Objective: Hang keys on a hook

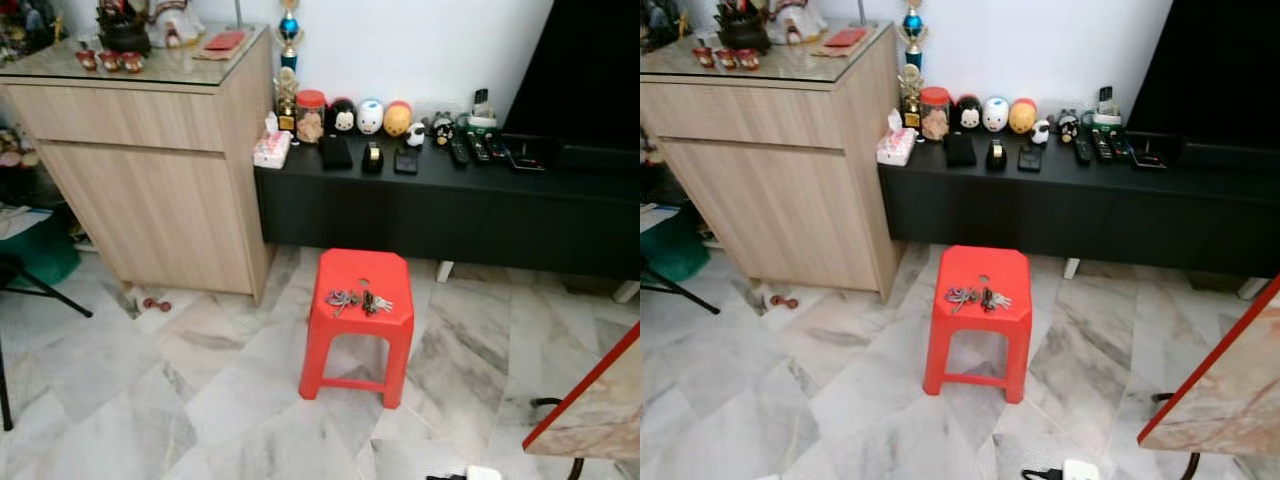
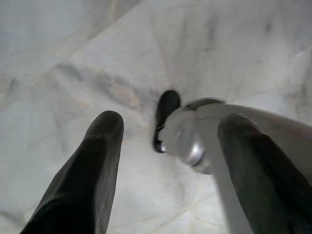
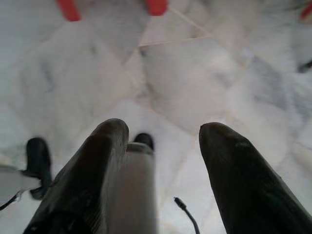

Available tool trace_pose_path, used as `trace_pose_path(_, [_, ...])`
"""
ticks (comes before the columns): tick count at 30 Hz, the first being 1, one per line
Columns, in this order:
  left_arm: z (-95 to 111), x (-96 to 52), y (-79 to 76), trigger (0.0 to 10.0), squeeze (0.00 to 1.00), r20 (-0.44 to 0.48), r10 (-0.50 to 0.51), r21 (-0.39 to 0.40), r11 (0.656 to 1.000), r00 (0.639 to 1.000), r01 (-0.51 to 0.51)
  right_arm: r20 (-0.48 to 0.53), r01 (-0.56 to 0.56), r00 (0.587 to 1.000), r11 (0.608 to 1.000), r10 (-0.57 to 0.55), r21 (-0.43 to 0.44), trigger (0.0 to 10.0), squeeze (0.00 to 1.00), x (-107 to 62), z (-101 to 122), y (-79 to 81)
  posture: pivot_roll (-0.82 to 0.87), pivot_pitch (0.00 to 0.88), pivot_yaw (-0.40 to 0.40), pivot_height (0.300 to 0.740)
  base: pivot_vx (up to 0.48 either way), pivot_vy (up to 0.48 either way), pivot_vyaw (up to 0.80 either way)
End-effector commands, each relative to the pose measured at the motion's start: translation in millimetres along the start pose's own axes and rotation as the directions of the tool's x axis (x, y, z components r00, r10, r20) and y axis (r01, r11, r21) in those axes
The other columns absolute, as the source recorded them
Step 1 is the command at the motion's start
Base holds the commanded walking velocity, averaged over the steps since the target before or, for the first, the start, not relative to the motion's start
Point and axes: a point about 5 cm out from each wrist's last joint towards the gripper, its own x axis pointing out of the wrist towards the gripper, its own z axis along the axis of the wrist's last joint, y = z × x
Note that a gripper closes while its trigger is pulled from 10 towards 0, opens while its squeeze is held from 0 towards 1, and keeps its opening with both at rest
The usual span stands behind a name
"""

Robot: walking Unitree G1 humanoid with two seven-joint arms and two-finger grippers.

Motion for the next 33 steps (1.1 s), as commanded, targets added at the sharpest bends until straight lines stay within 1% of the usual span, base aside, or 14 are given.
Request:
trace_pose_path(1, [-0.2,-0.5,2.9,10.0,0.00,0.006,0.001,-0.007,1.000,1.000,-0.001,0.012,0.002,1.000,1.000,-0.001,-0.013,10.0,0.00,-0.6,0.6,-3.0,0.13,0.000,-0.057,0.740,0.000,0.386,0.00])
trace_pose_path(5, [-2.1,-0.7,-0.3,10.0,0.00,0.001,-0.010,-0.006,1.000,1.000,0.010,0.020,-0.006,1.000,0.999,0.007,-0.040,10.0,0.00,-1.0,1.9,-5.9,0.14,0.000,-0.046,0.740,0.000,0.390,0.00])
trace_pose_path(9, [-3.7,-0.8,-7.7,10.0,0.00,-0.002,-0.048,0.045,0.998,0.999,0.048,0.020,0.012,1.000,1.000,-0.012,-0.025,10.0,0.00,-2.1,1.6,-13.2,0.17,0.000,-0.057,0.740,0.000,0.390,0.00])
trace_pose_path(10, [-3.5,-0.7,-8.6,10.0,0.00,-0.002,-0.054,0.062,0.997,0.999,0.054,0.023,-0.006,1.000,0.999,0.007,-0.046,10.0,0.00,-2.1,2.7,-13.1,0.17,0.000,-0.061,0.740,0.000,0.386,0.00])
trace_pose_path(12, [-3.6,-0.8,-8.5,10.0,0.00,0.000,-0.050,0.056,0.997,0.999,0.050,0.022,-0.013,1.000,0.999,0.014,-0.048,10.0,0.00,-2.1,2.8,-13.0,0.18,0.000,-0.069,0.740,0.000,0.382,0.00])
trace_pose_path(13, [-4.1,-0.9,-7.9,10.0,0.00,0.002,-0.038,0.031,0.999,0.999,0.038,0.018,-0.013,1.000,0.999,0.014,-0.048,10.0,0.00,-2.1,2.5,-13.0,0.18,0.000,-0.068,0.740,0.000,0.382,0.00])
trace_pose_path(15, [-4.4,-1.1,-7.0,10.0,0.00,0.003,-0.032,0.020,0.999,0.999,0.032,0.014,-0.013,1.000,0.999,0.014,-0.048,10.0,0.00,-2.1,1.8,-12.6,0.18,0.000,-0.064,0.740,0.000,0.384,0.00])
trace_pose_path(19, [-5.7,-1.6,-2.5,10.0,0.00,-0.006,-0.030,0.029,0.999,1.000,0.030,0.012,-0.024,1.000,0.999,0.025,-0.042,10.0,0.00,-2.3,-1.1,-8.8,0.17,0.000,-0.053,0.740,0.000,0.382,0.00])
trace_pose_path(23, [-6.5,-2.2,3.4,10.0,0.00,-0.010,-0.019,0.029,0.999,1.000,0.020,0.012,-0.023,1.000,1.000,0.023,-0.017,10.0,0.00,-2.5,-4.6,-4.4,0.15,0.000,-0.034,0.740,0.000,0.382,0.00])
trace_pose_path(26, [-6.0,-2.3,4.8,10.0,0.00,-0.007,-0.021,0.036,0.999,1.000,0.021,0.011,-0.028,1.000,0.999,0.029,-0.023,10.0,0.00,-2.5,-5.2,-2.8,0.14,0.000,-0.035,0.740,0.000,0.384,0.00])
trace_pose_path(31, [-4.2,-2.1,3.7,10.0,0.00,0.007,-0.030,0.050,0.998,1.000,0.030,0.017,-0.029,0.999,0.999,0.030,-0.026,10.0,0.00,-2.5,-4.1,-3.4,0.13,0.000,-0.046,0.740,0.000,0.371,0.00])
trace_pose_path(33, [-3.8,-1.8,0.1,10.0,0.00,0.011,-0.035,0.056,0.998,0.999,0.034,0.021,-0.023,1.000,0.999,0.023,-0.029,10.0,0.00,-2.5,-2.2,-7.0,0.15,0.000,-0.047,0.740,0.000,0.000,0.00])
